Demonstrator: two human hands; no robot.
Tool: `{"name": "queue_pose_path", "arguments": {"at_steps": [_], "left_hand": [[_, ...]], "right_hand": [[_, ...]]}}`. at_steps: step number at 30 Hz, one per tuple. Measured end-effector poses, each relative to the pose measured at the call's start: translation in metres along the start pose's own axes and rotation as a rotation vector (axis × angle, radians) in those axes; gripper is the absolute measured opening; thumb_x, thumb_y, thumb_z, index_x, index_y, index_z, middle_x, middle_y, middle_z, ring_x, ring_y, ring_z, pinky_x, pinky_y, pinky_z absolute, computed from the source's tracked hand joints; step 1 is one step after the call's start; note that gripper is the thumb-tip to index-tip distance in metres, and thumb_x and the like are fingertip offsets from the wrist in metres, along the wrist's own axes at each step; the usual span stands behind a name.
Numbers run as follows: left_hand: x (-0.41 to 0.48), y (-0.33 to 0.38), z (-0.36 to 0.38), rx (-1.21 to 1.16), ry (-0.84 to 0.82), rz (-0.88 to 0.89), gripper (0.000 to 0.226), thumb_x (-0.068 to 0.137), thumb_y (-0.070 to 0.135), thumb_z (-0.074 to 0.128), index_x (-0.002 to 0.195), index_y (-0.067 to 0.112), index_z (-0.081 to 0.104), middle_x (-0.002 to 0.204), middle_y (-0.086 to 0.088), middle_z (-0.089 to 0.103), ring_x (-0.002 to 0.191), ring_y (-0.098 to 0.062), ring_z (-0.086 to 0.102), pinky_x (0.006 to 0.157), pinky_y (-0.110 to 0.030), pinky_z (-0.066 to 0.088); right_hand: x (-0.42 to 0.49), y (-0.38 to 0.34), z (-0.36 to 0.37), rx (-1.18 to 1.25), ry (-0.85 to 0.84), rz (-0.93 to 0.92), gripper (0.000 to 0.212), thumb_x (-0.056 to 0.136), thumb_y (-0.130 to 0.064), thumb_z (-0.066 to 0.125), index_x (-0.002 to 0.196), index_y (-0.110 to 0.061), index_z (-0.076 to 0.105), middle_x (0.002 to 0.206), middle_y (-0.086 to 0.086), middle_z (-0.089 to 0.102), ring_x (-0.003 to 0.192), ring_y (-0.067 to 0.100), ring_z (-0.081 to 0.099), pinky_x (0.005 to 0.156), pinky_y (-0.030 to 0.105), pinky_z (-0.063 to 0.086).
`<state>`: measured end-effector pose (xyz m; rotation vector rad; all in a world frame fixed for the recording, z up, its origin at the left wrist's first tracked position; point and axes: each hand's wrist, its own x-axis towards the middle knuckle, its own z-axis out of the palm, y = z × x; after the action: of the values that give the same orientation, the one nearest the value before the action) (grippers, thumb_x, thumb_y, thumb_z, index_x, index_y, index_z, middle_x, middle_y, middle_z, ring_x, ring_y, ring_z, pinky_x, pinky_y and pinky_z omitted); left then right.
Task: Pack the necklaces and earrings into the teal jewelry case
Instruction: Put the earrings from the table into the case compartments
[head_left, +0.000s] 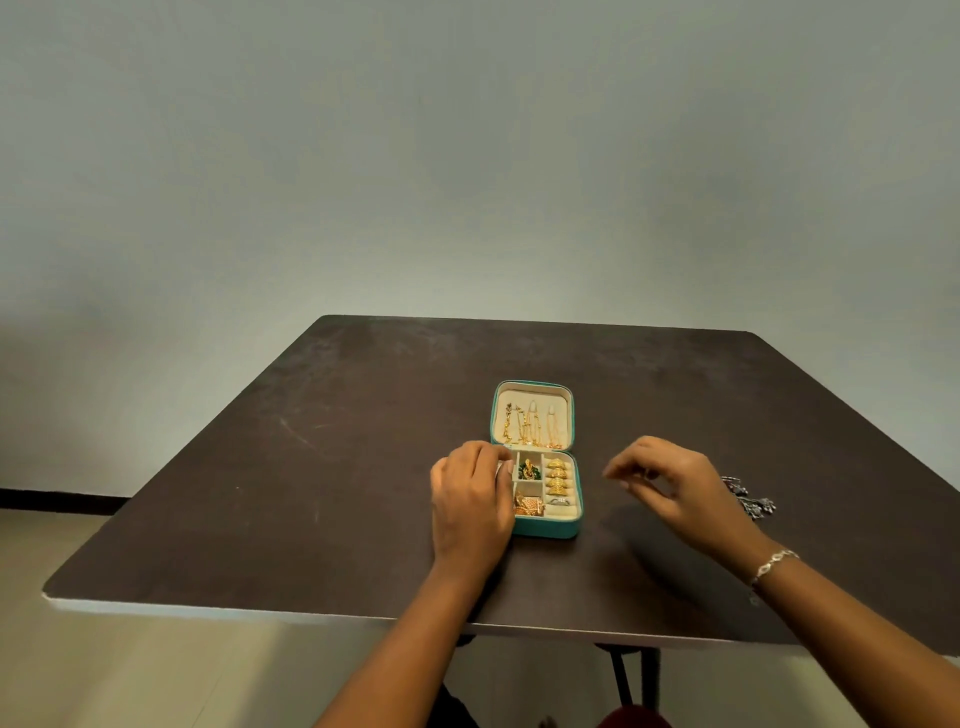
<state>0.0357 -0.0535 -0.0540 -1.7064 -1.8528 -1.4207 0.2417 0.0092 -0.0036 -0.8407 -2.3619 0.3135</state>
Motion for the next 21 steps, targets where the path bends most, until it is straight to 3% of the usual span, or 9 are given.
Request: {"name": "queue_pose_path", "arguments": {"at_steps": [6, 9, 12, 18, 21], "left_hand": [[-0.006, 0.039, 0.021, -0.121, -0.019, 0.212, 0.014, 0.089, 0.022, 0.045, 0.088, 0.013, 0.057, 0.086, -0.004, 0.061, 0.087, -0.011, 0.048, 0.078, -0.026, 0.04], [-0.012, 0.065, 0.036, -0.167, -0.106, 0.383, 0.015, 0.089, 0.021, 0.048, 0.086, 0.01, 0.058, 0.086, -0.006, 0.06, 0.093, -0.016, 0.051, 0.087, -0.026, 0.042], [-0.017, 0.087, 0.055, -0.199, -0.184, 0.474, 0.014, 0.087, 0.02, 0.05, 0.084, 0.009, 0.058, 0.086, -0.008, 0.059, 0.094, -0.016, 0.048, 0.086, -0.024, 0.039], [-0.018, 0.102, 0.084, -0.282, -0.411, 0.197, 0.024, 0.082, 0.026, 0.042, 0.088, 0.009, 0.057, 0.095, -0.008, 0.055, 0.093, -0.01, 0.041, 0.08, -0.02, 0.034], [-0.012, 0.106, 0.095, -0.295, -0.457, 0.039, 0.012, 0.084, 0.012, 0.054, 0.094, 0.009, 0.059, 0.099, -0.006, 0.057, 0.099, -0.013, 0.045, 0.08, -0.015, 0.03]], "right_hand": [[-0.04, 0.034, -0.024, 0.114, 0.138, 0.184, 0.022, 0.078, 0.005, 0.065, 0.08, -0.018, 0.067, 0.08, -0.007, 0.063, 0.079, 0.006, 0.059, 0.065, 0.01, 0.046], [-0.05, 0.049, -0.03, 0.16, 0.26, 0.304, 0.024, 0.078, 0.005, 0.064, 0.078, -0.019, 0.067, 0.082, -0.004, 0.066, 0.084, 0.006, 0.059, 0.069, 0.01, 0.046], [-0.056, 0.063, -0.033, 0.147, 0.311, 0.372, 0.026, 0.078, 0.002, 0.064, 0.075, -0.024, 0.065, 0.082, -0.006, 0.065, 0.08, 0.01, 0.059, 0.068, 0.016, 0.046], [-0.067, 0.078, -0.027, 0.143, 0.306, 0.448, 0.018, 0.077, 0.003, 0.066, 0.076, -0.015, 0.068, 0.083, 0.001, 0.066, 0.079, 0.009, 0.06, 0.066, 0.004, 0.04], [-0.068, 0.081, -0.022, 0.12, 0.291, 0.44, 0.017, 0.076, 0.004, 0.066, 0.077, -0.013, 0.069, 0.082, 0.002, 0.065, 0.08, 0.013, 0.06, 0.067, 0.01, 0.043]]}}
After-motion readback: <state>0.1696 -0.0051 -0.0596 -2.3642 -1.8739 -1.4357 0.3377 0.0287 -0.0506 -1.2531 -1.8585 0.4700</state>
